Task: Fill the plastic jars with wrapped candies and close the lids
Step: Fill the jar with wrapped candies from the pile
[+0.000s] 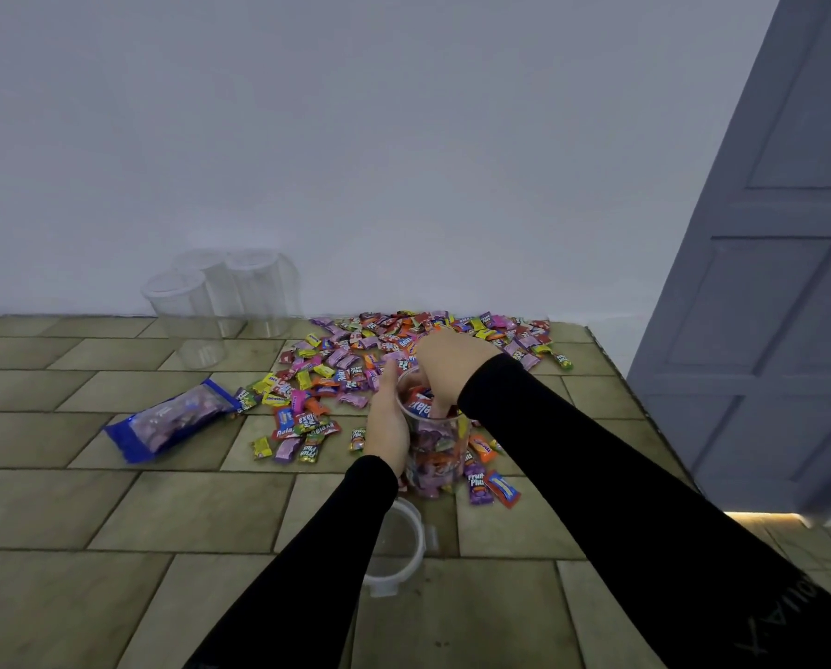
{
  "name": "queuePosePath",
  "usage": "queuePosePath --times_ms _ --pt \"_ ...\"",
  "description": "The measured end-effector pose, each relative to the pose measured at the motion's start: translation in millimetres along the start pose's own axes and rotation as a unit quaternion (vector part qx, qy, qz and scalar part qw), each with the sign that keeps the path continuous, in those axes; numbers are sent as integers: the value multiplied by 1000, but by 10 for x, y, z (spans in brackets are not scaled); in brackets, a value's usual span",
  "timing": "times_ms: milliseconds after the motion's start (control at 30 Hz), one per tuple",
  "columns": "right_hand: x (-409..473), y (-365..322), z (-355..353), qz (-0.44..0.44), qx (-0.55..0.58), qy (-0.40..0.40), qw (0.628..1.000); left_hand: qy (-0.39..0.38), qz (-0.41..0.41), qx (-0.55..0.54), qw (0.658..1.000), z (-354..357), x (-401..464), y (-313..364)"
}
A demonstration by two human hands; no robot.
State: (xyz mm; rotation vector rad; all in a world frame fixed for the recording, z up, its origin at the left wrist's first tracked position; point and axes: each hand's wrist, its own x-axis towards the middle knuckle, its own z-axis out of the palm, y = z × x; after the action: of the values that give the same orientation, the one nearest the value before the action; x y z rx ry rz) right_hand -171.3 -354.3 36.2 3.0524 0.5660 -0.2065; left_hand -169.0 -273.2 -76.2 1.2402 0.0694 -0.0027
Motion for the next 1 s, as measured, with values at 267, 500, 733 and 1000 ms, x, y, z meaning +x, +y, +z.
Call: queuePosePath --times_ms 267,500,733,1000 --pt "65 -83 48 -21 19 -59 998 9 6 -20 1000 -19 15 -27" --pt "109 -23 64 -43 -22 -82 995 11 2 -13 1000 4 -16 17" --pt "-11 117 34 -36 54 -47 997 -38 -17 67 997 -78 -34 104" --pt "-228 357 18 -4 276 198 941 -1 117 168 979 -78 -62 571"
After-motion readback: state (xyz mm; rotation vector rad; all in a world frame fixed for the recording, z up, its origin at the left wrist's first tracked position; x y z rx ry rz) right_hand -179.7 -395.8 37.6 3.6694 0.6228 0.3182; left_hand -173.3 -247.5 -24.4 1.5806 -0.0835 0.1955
